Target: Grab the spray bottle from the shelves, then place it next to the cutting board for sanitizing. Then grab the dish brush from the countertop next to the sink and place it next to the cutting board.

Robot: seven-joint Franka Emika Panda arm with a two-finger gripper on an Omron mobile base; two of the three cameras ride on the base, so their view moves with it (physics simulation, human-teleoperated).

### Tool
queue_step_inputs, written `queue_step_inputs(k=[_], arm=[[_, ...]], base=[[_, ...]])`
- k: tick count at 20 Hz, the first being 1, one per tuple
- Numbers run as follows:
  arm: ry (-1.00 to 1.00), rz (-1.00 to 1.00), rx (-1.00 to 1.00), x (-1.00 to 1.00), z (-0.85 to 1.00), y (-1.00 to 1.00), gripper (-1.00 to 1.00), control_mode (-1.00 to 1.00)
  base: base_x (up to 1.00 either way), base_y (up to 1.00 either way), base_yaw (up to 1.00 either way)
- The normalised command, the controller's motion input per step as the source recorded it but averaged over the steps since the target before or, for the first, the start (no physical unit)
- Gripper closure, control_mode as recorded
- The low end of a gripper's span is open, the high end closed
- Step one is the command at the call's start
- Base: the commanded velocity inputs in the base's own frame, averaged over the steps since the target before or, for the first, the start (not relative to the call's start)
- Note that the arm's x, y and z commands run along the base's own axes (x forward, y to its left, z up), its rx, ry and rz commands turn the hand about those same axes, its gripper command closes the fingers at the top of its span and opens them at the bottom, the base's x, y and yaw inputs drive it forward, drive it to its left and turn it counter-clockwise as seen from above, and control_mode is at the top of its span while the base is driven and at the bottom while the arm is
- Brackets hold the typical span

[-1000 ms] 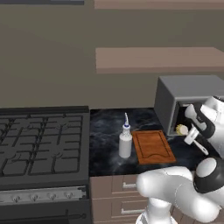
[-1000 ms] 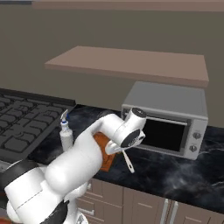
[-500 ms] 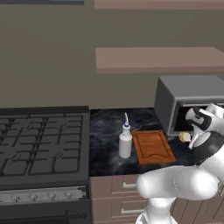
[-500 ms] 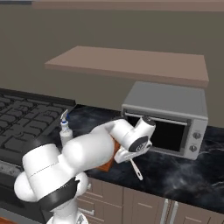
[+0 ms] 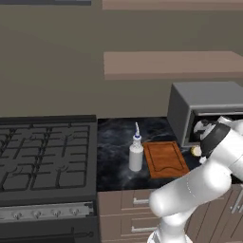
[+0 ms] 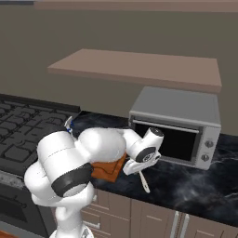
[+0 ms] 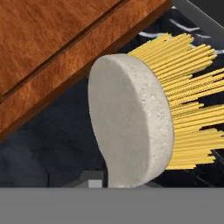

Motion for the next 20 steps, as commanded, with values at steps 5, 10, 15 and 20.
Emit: queue_step_inputs(k=[5,10,15,20], arm=[[0.01,0.05,0.0,0.41,-0.29,0.0,1.0,-1.0],[0.0,0.06,0.0,0.39,-0.27,0.02,1.0,-1.0],[0.0,0.09,0.0,0.21,-0.26,0.35,-1.0,-1.0],[0.0,0.09,0.0,0.02,-0.07,0.29,-1.0,-1.0]], base=[[0.0,0.0,0.0],[0.0,0.0,0.0],[0.0,0.0,0.0],[0.0,0.0,0.0]])
